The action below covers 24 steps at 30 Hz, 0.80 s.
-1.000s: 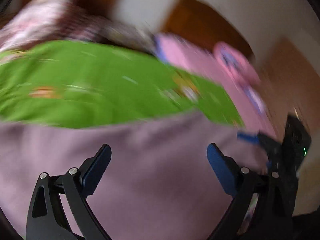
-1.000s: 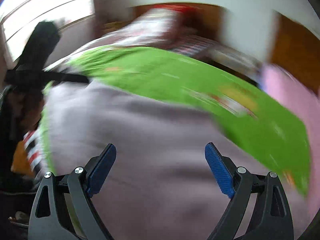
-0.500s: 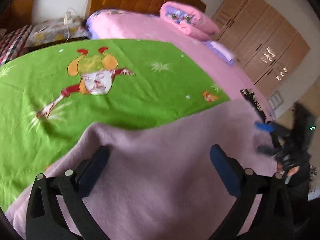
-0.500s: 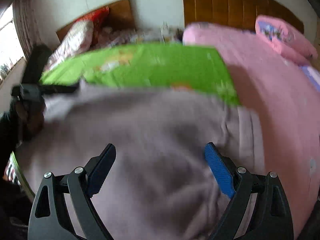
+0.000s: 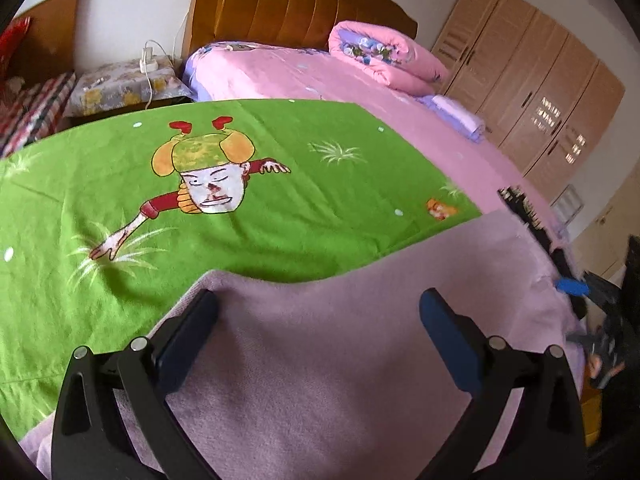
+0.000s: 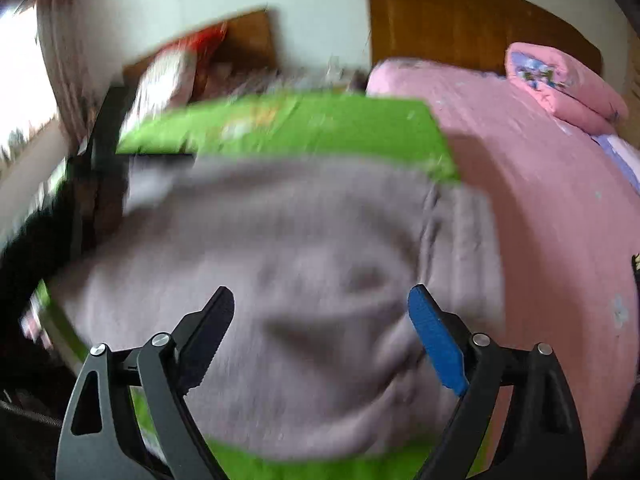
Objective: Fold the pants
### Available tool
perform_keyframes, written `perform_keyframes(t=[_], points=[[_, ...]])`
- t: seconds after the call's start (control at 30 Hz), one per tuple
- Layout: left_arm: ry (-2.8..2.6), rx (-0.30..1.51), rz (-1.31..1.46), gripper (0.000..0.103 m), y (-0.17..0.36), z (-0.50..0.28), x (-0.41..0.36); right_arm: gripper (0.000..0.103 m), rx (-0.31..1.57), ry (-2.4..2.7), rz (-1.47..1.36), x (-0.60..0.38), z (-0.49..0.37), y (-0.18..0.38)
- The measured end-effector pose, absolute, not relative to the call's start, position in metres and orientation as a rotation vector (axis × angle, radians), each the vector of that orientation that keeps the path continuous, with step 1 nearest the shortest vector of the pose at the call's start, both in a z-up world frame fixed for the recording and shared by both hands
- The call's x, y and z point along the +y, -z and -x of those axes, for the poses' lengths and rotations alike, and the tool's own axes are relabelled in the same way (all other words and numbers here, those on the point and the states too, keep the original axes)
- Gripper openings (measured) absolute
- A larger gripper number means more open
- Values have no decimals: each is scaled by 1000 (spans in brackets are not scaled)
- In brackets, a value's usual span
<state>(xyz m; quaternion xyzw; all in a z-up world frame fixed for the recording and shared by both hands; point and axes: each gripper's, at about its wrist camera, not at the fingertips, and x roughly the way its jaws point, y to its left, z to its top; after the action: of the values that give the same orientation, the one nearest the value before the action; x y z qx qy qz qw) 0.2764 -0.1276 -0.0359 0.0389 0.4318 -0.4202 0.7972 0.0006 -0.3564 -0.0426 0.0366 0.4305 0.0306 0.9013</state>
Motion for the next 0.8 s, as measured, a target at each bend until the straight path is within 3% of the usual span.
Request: perform_keyframes(t=[0.1, 0.27, 0.4, 0.53, 0.6, 0.67, 0.8], points=[[879, 921, -129, 101, 37, -273, -134, 87, 905, -37, 71, -339, 21, 63], [793, 901, -305, 101, 42, -261, -155, 87, 932, 41, 93, -342, 17, 45], [746, 888, -401, 102, 47, -256, -165, 88, 791, -29, 5, -333, 15, 8], [771, 899, -360, 101, 45, -262, -159, 91, 983, -10, 138, -313, 12, 61], [771, 900, -356, 101, 40, -261, -155, 90, 949, -7, 41, -325, 21, 60], [700, 867, -307, 97, 18, -256, -134, 89, 977, 64, 106, -315, 14, 44], [702, 741, -10, 101, -51, -238, -29, 90, 859, -28, 208, -266, -11, -4]])
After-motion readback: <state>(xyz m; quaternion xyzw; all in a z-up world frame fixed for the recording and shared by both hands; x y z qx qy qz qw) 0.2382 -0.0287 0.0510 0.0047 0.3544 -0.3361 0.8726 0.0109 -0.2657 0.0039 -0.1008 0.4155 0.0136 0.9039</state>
